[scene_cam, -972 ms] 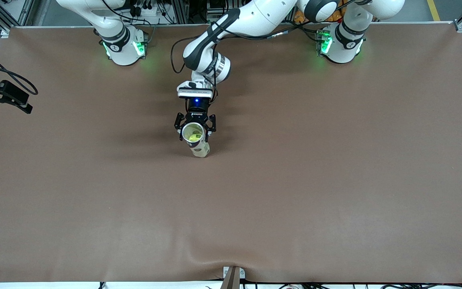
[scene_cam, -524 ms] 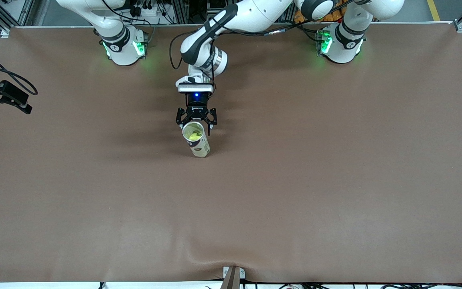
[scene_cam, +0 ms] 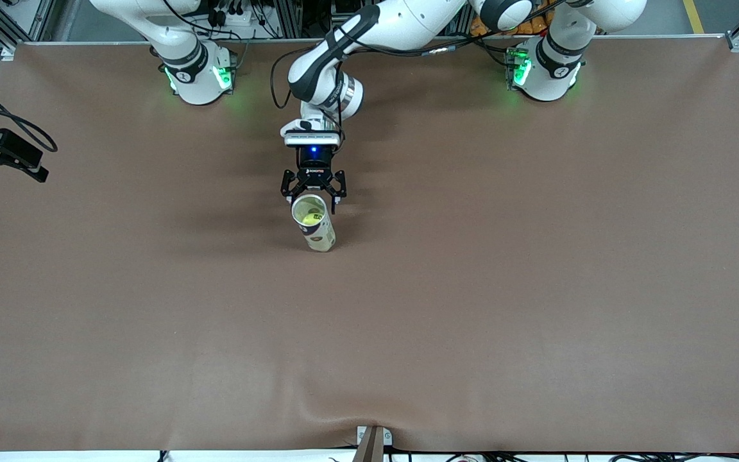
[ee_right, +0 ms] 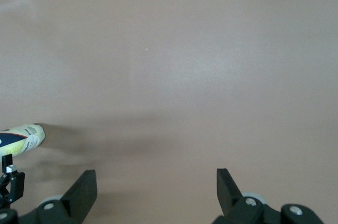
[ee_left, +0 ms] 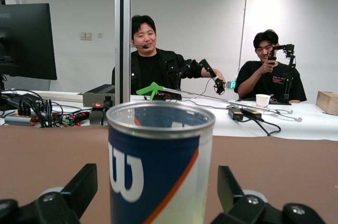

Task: Insert tennis ball vertically with right arm
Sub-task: 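Open the left gripper and lift it off the standing can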

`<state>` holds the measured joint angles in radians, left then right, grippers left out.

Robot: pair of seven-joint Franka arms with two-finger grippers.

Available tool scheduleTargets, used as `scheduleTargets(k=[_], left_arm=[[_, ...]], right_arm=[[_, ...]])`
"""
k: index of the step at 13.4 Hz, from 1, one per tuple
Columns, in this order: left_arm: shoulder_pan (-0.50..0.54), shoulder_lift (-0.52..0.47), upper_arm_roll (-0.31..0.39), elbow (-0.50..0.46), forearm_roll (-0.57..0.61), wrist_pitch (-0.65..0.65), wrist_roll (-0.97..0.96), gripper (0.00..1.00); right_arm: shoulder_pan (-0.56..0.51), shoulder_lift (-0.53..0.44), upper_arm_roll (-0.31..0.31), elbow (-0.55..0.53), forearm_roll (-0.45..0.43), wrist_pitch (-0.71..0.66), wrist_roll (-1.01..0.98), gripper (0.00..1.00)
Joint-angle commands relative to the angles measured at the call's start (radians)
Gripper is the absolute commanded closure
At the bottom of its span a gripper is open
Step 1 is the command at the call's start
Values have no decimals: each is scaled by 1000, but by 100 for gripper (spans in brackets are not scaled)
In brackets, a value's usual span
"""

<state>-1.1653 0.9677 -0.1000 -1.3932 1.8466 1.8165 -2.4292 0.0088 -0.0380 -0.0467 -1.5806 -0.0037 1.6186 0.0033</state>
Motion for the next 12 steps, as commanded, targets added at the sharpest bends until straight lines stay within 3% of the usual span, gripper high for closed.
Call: scheduleTargets(k=[1,12], left_arm=[[-14,0,-17,-1,-39,-14,-8,0],[-99,-6,-18,-15,-194,-40,-5,0]], right_arm=[[-18,-19,13,-6,-16,-3,-14,0],[-17,-17,13,-6,-16,-3,-14,0]])
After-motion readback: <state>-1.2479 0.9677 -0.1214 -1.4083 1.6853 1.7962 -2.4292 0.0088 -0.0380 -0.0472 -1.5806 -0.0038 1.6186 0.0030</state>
